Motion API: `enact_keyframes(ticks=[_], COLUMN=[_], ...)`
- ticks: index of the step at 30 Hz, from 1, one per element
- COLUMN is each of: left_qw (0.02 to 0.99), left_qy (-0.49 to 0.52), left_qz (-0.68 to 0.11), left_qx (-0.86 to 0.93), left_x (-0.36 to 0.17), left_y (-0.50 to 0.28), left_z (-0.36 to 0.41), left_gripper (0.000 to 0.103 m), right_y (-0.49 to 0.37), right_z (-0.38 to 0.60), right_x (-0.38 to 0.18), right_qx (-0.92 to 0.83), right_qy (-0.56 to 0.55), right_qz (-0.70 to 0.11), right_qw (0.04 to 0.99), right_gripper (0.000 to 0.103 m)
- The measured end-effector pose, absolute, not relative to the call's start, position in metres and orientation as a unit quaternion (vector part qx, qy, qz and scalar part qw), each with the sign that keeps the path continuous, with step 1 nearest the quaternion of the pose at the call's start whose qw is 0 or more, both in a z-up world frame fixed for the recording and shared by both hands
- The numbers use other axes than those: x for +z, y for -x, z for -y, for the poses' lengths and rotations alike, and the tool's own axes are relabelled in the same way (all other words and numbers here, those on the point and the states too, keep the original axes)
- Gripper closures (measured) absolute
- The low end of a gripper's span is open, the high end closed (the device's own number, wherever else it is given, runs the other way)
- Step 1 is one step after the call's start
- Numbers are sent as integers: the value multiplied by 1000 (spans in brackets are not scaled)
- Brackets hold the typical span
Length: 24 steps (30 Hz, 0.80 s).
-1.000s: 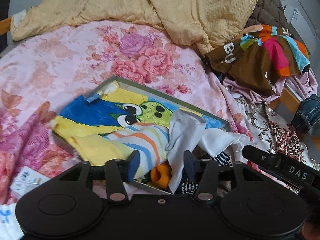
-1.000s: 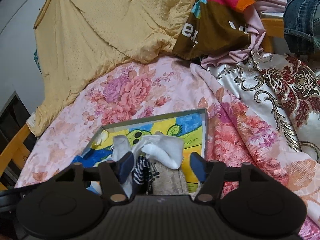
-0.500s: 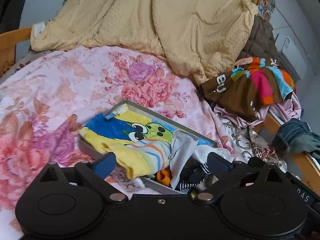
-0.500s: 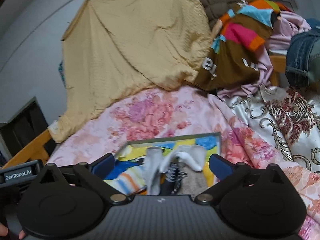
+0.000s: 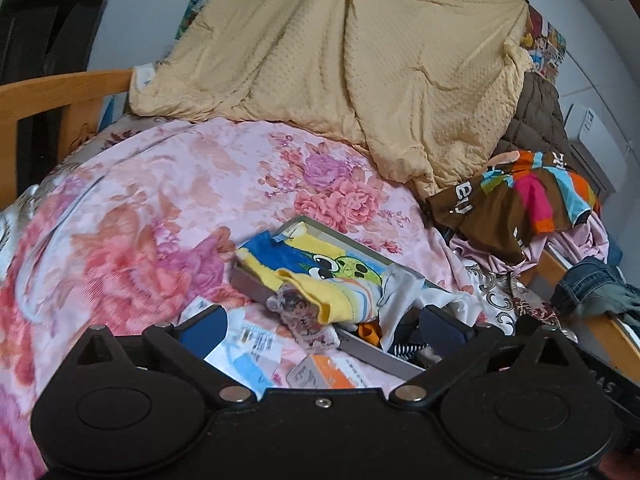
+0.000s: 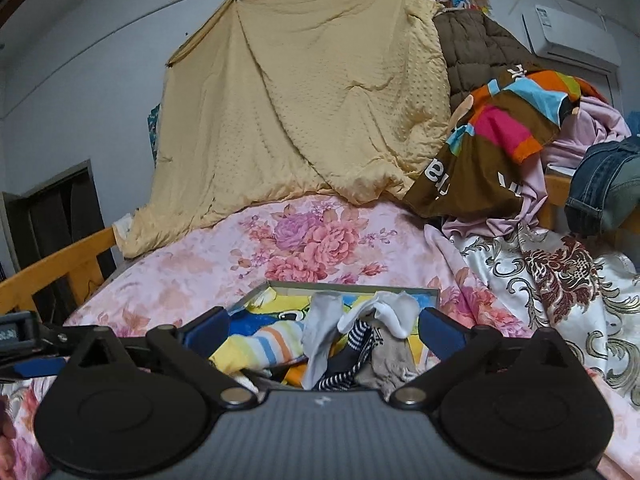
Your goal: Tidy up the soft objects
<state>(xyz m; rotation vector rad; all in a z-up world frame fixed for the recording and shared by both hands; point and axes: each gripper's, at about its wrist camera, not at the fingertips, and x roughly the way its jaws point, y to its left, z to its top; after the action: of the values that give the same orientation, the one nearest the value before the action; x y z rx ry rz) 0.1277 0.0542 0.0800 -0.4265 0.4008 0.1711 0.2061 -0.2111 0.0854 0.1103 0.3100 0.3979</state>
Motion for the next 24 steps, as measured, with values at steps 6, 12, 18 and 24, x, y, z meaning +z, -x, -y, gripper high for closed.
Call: enact_keyframes(ticks=[6,12,18,24], left_qw=[964,974,969,957], left_qy=[185,117,67,101], left_qz=[-169,-175,-225,-261], left_qx=[89,83,74,76], left_x=[78,75,51,35], left_y=[-94,-74,-53,-47], left_z=[-48,-44,-57,-76], left_gripper=[1,1,1,1], right_y=[-190,-172,-150,-143], right_z=[201,193,179,165], right_x=[80,77,70,64], right_qx=[192,191,197,199], right_qy=[-24,-11,18,56], right_qz=[-159,-166,-177,-184], right_qw=[968,967,964,961], right_gripper=[0,0,0,0])
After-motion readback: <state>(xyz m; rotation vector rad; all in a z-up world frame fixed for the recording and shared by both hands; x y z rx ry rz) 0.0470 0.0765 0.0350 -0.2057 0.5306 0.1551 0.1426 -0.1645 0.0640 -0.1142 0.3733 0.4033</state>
